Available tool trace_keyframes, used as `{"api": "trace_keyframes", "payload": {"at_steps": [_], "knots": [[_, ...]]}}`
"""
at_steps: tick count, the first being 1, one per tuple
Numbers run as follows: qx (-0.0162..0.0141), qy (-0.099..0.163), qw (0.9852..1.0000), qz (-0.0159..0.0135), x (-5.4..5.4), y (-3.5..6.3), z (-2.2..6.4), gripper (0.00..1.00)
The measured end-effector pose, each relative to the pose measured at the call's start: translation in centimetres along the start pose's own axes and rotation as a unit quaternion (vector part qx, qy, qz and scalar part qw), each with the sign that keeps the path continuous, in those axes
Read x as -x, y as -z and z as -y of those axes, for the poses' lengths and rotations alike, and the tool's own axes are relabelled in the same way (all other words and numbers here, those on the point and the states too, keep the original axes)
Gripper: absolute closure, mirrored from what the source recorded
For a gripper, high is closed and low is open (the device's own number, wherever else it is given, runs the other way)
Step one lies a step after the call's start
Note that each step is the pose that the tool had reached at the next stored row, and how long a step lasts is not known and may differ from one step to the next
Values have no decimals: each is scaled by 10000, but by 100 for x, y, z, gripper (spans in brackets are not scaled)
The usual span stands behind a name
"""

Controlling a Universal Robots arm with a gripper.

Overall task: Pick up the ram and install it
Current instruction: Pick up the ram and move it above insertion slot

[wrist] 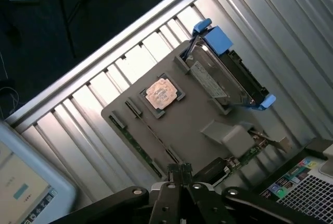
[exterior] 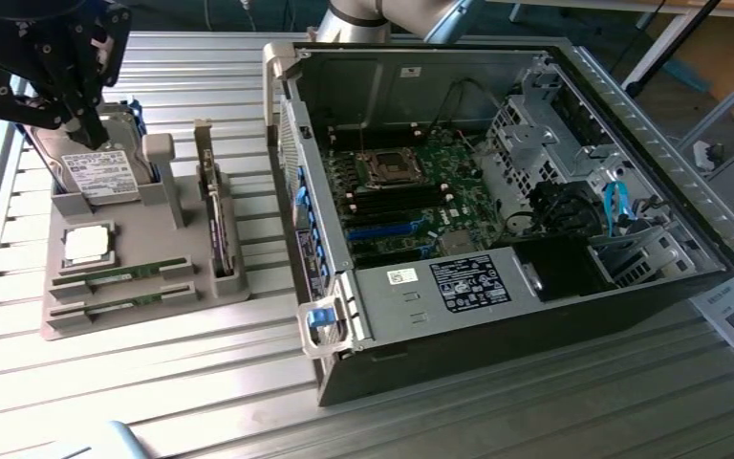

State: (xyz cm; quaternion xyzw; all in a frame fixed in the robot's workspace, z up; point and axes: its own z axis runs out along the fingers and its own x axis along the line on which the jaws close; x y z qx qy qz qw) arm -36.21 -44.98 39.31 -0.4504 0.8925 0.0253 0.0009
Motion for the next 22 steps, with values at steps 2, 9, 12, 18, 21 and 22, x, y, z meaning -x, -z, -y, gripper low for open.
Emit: {"api": "trace_keyframes", "payload": {"at_steps": [2, 9, 12, 18, 21, 22], "knots": [[5, 214, 9998, -9, 0, 0, 0, 89], [27, 1098, 9939, -48, 0, 0, 0, 89], [37, 1505, 9886, -67, 0, 0, 0, 89], [58, 2366, 9715, -105, 0, 0, 0, 89], [67, 2743, 9615, -122, 0, 0, 1, 89], [69, 2835, 9589, -125, 0, 0, 1, 89]]}}
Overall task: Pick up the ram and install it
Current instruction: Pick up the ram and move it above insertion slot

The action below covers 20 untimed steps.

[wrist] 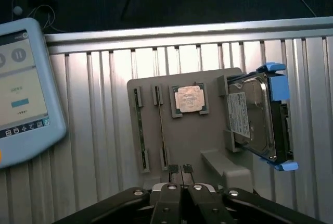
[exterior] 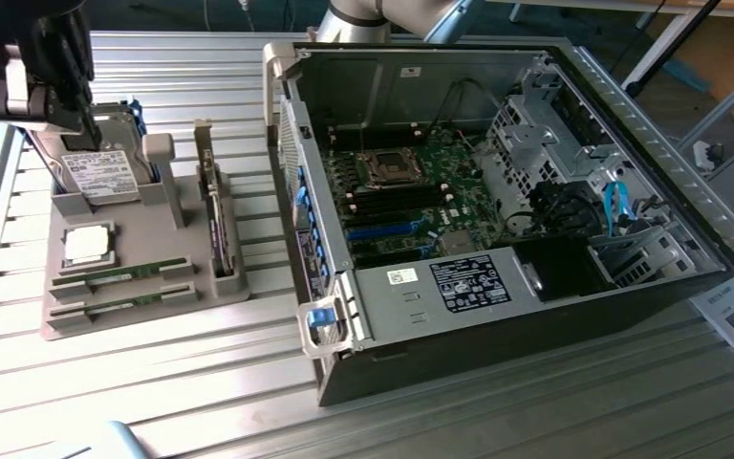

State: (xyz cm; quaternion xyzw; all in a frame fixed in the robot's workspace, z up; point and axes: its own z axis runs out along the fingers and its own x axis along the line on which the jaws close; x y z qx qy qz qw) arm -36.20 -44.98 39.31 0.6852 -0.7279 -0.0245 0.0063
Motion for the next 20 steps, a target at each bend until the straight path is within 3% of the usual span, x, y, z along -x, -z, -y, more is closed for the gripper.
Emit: {"api": "trace_keyframes", "payload": {"at_steps": [2, 7, 12, 20], "knots": [[0, 9, 10000, -1, 0, 0, 0, 89], [8, 338, 9994, -15, 0, 0, 0, 89], [5, 341, 9994, -16, 0, 1, -4, 89], [-26, 372, 9993, -15, 0, 0, -8, 89]]}}
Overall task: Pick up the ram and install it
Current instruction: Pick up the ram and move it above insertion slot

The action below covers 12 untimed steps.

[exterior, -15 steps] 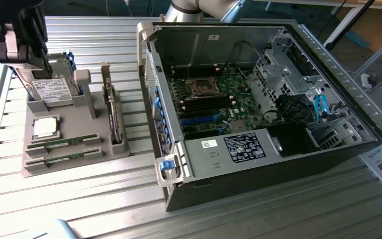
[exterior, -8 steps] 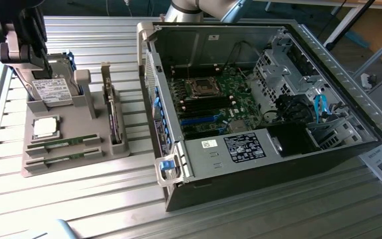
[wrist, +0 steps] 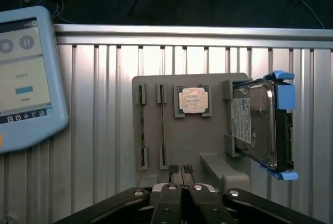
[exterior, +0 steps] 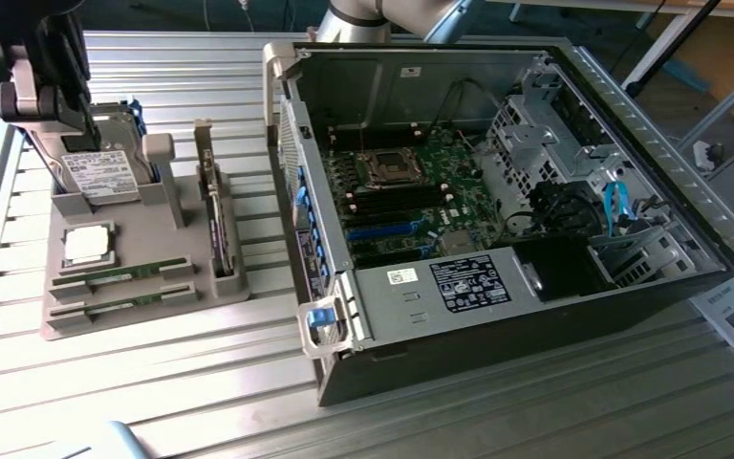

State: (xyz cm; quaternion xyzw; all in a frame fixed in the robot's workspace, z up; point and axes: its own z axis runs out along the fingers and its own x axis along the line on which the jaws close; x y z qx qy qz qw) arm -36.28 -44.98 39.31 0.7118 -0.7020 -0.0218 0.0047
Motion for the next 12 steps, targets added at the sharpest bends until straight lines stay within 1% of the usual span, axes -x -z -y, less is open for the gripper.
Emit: {"api": "trace_keyframes", "payload": {"at_steps": [2, 4, 12], "knots": [[-16, 27, 10000, 1, 0, -1, 1, 89], [-24, 45, 10000, 2, 0, -1, 1, 89], [-25, 44, 10000, 1, -3, -5, -1, 89]]}}
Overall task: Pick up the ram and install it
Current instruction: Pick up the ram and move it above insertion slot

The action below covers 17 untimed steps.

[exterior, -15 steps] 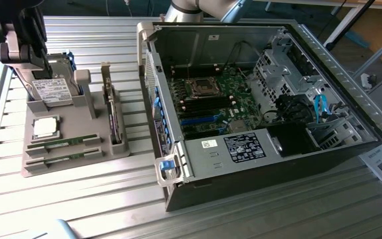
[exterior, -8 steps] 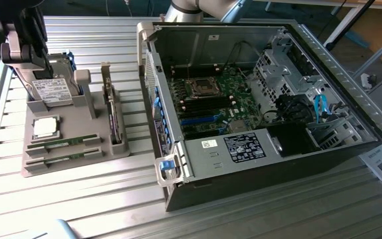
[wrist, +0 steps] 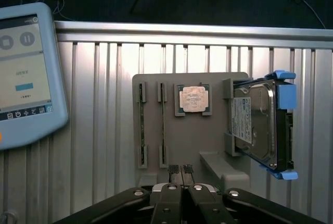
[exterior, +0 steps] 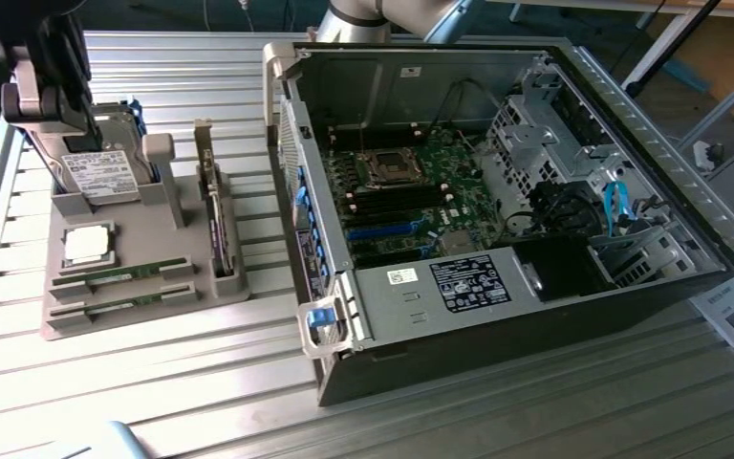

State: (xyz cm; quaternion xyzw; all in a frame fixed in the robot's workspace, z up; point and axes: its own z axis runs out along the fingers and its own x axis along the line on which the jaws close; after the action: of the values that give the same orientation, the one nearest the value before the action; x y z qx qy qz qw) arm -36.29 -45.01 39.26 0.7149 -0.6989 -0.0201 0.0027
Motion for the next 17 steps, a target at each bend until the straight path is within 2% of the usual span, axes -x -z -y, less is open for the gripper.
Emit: {"api": "trace_keyframes", "payload": {"at_steps": [17], "knots": [[0, 1, 10000, 0, -110, -30, -1, 89]]}}
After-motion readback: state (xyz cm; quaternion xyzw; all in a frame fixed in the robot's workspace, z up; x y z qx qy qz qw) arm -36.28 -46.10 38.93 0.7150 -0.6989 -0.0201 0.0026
